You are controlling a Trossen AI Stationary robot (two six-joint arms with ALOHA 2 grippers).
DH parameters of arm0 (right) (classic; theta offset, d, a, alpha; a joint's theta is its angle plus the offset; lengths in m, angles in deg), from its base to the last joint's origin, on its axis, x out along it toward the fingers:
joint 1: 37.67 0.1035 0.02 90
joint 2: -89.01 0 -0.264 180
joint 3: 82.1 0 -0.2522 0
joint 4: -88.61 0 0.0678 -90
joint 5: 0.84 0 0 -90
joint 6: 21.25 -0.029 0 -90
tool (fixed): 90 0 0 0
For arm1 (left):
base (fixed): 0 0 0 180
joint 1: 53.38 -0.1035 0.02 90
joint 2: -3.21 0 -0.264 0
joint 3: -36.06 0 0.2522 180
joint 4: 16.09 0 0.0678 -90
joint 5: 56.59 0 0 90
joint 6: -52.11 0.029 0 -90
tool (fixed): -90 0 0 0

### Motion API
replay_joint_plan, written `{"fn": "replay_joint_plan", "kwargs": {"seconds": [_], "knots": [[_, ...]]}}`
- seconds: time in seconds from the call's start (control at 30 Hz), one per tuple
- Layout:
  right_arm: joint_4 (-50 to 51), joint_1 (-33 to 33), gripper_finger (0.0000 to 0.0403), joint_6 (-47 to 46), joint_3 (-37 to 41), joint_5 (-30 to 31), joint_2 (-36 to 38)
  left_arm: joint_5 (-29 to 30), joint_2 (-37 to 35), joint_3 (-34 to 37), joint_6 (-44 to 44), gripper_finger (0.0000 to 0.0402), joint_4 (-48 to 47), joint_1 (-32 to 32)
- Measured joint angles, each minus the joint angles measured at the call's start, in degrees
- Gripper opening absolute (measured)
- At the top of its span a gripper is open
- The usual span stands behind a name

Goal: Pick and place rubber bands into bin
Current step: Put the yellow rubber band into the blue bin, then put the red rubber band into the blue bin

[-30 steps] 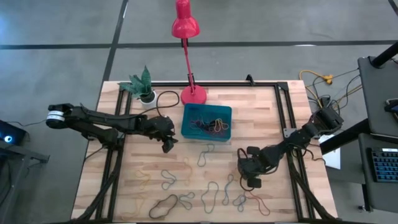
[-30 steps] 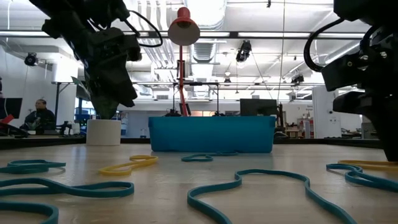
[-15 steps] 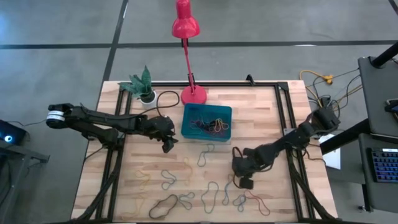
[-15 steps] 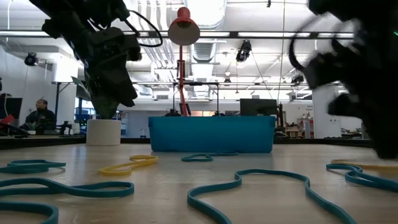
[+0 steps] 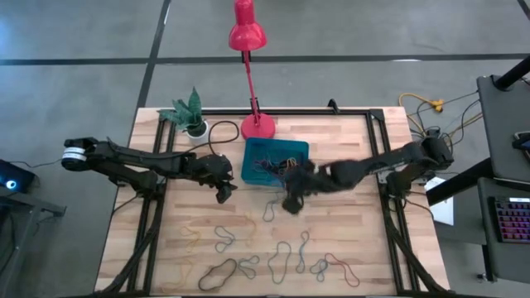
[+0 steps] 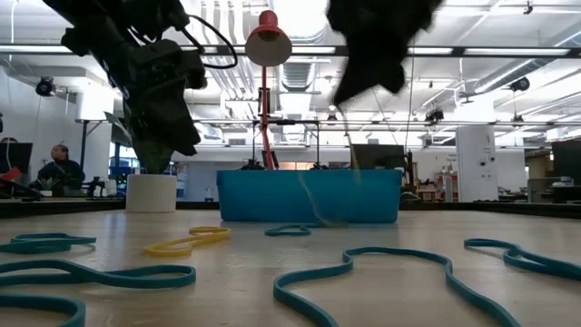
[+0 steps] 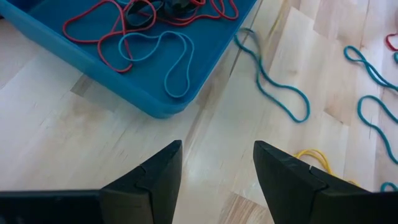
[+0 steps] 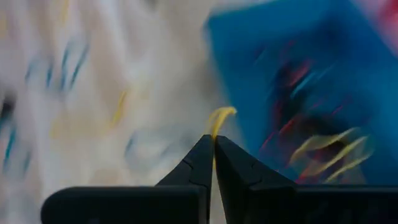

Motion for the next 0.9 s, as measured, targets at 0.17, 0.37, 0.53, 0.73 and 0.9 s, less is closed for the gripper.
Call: {"fn": "replay_joint_plan", "kwargs": {"seconds": [0.17,0.37,0.53,0.73,0.9], "knots": [[-0.07,-5.08,0.0008,5.44,-7.81,8.03,1.5,-0.02,0.0,0.02,0.0,0.0183,0.02,0.01],[0.18,-11.55,0.0008,7.21,-11.57,1.64,-0.84,-0.02,0.0,0.02,1.49,0.0183,0.0,0.0],[2.26,-13.67,0.0008,3.37,-10.71,-2.6,-6.88,-0.01,0.0,0.03,1.51,0.0183,0.0,0.0],[9.6,-13.53,0.0038,-2.0,-11.05,-7.97,-14.48,-0.02,0.0,0.04,1.46,0.0183,-0.02,-0.01],[11.79,-10.54,0.0104,1.81,-11.1,-8.44,-14.92,-0.02,0.0,0.04,1.44,0.0183,0.0,0.0]]}}
